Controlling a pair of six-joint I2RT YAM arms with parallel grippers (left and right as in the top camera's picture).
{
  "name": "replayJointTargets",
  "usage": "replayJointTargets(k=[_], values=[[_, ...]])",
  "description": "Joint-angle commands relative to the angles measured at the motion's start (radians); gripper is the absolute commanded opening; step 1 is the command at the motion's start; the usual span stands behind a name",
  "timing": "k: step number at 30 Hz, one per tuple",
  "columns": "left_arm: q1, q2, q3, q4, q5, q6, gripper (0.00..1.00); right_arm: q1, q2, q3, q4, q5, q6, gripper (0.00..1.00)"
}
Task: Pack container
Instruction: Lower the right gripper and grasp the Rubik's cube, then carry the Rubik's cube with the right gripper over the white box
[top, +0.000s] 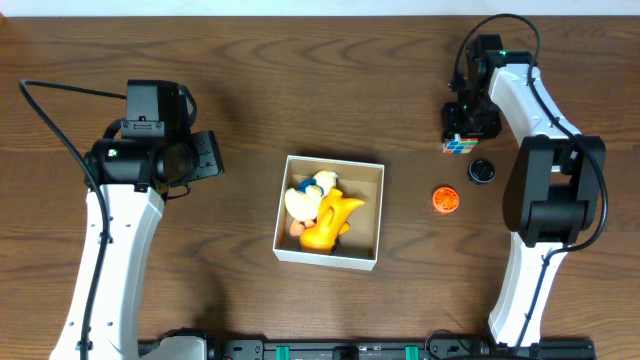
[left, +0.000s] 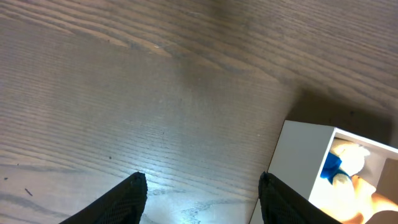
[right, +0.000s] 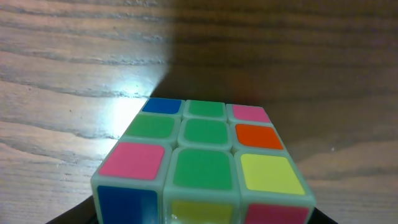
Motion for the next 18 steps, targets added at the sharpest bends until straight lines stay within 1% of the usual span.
replayJointTargets(k=[1, 5, 8, 13, 18], values=[[0.002, 0.0, 0.018, -0.004, -0.012, 0.01, 0.6, 0.011, -0.08, 0.013, -0.012, 0.03, 0.045, 0.14], [0.002, 0.0, 0.018, -0.004, -0.012, 0.01, 0.6, 0.057, -0.194, 0.013, -0.024, 0.038, 0.068, 0.13], [0.002, 0.0, 0.018, -0.004, -0.012, 0.01, 0.6, 0.114, -0.278, 0.013, -0.044, 0.037, 0.125, 0.13], [0.002, 0.0, 0.018, -0.004, -0.012, 0.01, 0.6, 0.238, -0.375, 0.013, -0.105, 0.037, 0.245, 0.15], [0.002, 0.0, 0.018, -0.004, -0.012, 0.01, 0.6, 0.381, -0.399, 0.013, -0.173, 0.037, 0.41, 0.15]])
